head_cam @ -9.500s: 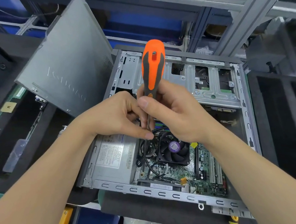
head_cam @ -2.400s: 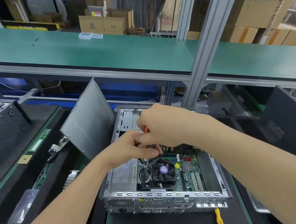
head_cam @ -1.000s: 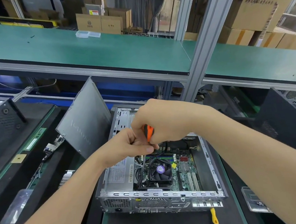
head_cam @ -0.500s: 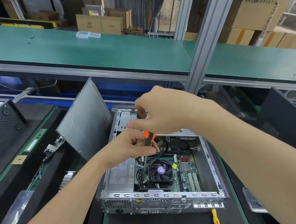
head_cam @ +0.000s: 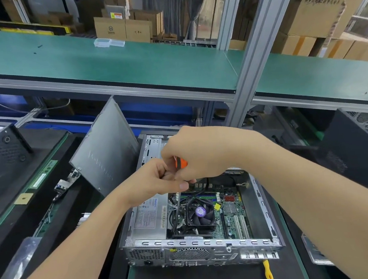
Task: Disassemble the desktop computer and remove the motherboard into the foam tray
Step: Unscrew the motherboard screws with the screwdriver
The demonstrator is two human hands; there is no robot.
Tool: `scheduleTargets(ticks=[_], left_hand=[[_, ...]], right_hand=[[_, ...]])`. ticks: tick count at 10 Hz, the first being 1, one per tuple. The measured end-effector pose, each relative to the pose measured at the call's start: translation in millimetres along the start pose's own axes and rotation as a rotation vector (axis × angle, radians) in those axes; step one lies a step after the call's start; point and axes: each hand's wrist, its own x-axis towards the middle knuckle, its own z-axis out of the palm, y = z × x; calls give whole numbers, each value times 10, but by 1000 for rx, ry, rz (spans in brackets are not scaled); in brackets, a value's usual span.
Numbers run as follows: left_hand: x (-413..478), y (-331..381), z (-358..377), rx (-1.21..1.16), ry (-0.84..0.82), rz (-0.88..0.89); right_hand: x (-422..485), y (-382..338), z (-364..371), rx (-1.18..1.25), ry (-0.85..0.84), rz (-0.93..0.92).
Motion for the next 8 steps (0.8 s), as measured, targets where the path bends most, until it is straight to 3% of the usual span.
scheduleTargets(ticks=[2,4,6,7,8], left_hand=[[-22,44,57,69,-25,-8],[-21,125,117,57,-14,39],[-18,84,65,106,-21,-11],[-15,74,77,110,-6,-15],[-8,41,49,129,-13,12]], right_hand=[[7,1,-13,-15,-19,-21],[-45,-97,42,-39,206,73],[-17,-139,56,-60,243,139],[44,-173,178,-31,295,280],[94,-126,198,39,281,217]])
